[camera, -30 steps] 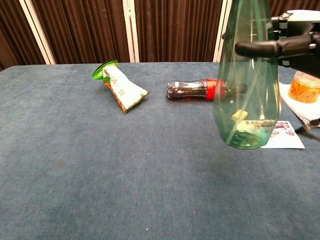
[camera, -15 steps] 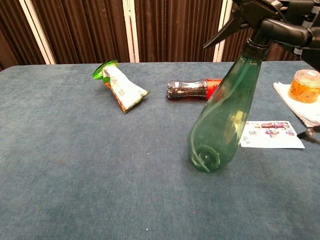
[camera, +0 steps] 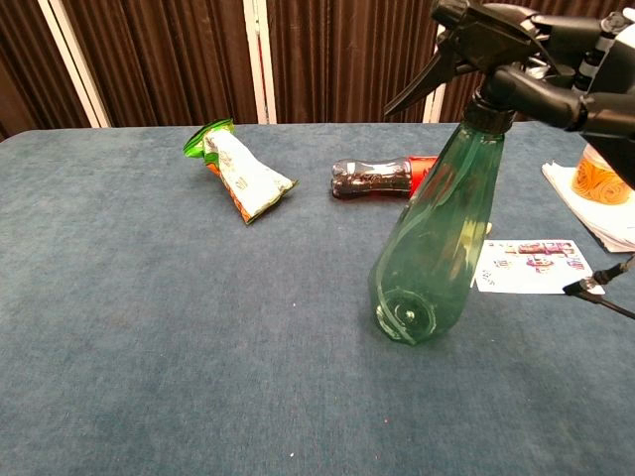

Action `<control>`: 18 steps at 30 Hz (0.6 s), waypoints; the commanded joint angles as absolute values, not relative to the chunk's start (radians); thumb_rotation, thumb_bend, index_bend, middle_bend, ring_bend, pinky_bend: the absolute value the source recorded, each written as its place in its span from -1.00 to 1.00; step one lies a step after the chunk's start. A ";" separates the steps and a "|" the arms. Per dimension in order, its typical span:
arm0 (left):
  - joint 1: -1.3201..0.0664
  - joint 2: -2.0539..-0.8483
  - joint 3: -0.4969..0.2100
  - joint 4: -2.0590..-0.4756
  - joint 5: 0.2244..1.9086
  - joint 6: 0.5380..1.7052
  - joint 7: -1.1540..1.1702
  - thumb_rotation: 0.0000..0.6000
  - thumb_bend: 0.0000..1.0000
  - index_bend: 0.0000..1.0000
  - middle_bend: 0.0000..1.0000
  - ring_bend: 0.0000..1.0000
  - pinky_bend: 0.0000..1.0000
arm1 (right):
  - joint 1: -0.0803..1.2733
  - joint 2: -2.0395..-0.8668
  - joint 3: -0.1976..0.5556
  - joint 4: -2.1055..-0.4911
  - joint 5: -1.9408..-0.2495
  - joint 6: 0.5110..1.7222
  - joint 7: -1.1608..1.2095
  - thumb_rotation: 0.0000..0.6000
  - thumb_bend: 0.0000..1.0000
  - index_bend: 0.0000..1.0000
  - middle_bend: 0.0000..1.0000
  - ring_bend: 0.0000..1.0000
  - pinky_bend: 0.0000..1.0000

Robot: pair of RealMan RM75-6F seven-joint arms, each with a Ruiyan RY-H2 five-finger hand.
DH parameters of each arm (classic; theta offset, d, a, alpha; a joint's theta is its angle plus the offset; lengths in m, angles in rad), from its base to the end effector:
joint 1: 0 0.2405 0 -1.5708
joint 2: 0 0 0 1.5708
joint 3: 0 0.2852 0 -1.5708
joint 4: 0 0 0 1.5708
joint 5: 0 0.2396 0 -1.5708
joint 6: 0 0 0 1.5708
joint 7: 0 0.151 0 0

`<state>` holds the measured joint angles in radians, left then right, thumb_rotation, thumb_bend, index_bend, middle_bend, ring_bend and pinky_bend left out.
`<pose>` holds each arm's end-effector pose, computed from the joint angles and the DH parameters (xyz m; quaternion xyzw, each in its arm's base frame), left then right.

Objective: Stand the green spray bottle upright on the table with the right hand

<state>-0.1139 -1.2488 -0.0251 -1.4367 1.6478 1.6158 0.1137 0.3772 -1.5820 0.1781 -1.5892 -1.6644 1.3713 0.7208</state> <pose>-0.3414 0.1962 0.1203 -0.6428 -0.2678 -0.4085 0.5901 -0.1742 -0.2763 -0.0013 0.4350 -0.5661 0.6886 0.1269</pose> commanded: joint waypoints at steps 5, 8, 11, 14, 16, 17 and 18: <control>-0.113 -1.247 -0.025 -1.438 1.654 1.622 0.109 1.00 -0.98 -1.00 -1.00 -1.00 -0.91 | 0.397 -1.556 0.161 -1.616 -1.654 1.350 0.691 1.00 -0.41 0.07 -0.99 -1.00 -1.00; -0.113 -1.246 -0.026 -1.437 1.654 1.622 0.106 1.00 -0.98 -1.00 -1.00 -1.00 -0.91 | 0.404 -1.540 0.155 -1.628 -1.654 1.341 0.668 1.00 -0.51 -0.17 -1.00 -1.00 -1.00; -0.112 -1.244 -0.026 -1.437 1.654 1.622 0.104 1.00 -0.98 -1.00 -1.00 -1.00 -0.91 | 0.414 -1.522 0.150 -1.639 -1.658 1.334 0.631 1.00 -0.63 -0.58 -1.00 -1.00 -1.00; -0.110 -1.242 -0.025 -1.439 1.653 1.623 0.105 1.00 -0.98 -1.00 -1.00 -1.00 -0.91 | 0.424 -1.500 0.146 -1.660 -1.646 1.312 0.610 1.00 -0.75 -0.91 -1.00 -1.00 -1.00; -0.109 -1.241 -0.025 -1.440 1.653 1.625 0.102 1.00 -0.98 -1.00 -1.00 -1.00 -0.91 | 0.434 -1.481 0.147 -1.680 -1.628 1.286 0.584 1.00 -0.80 -0.99 -1.00 -1.00 -1.00; -0.108 -1.240 -0.026 -1.440 1.653 1.626 0.100 1.00 -0.98 -1.00 -1.00 -1.00 -0.91 | 0.437 -1.473 0.149 -1.690 -1.620 1.277 0.567 1.00 -0.82 -1.00 -1.00 -1.00 -1.00; -0.107 -1.239 -0.027 -1.439 1.653 1.629 0.098 1.00 -0.98 -1.00 -1.00 -1.00 -0.91 | 0.440 -1.464 0.150 -1.701 -1.613 1.269 0.547 1.00 -0.84 -1.00 -1.00 -1.00 -1.00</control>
<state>-0.1079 -1.2399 -0.0259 -1.4395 1.6533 1.6279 0.0989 0.4301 -1.4847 0.1485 -1.6779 -1.6310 1.2909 0.5817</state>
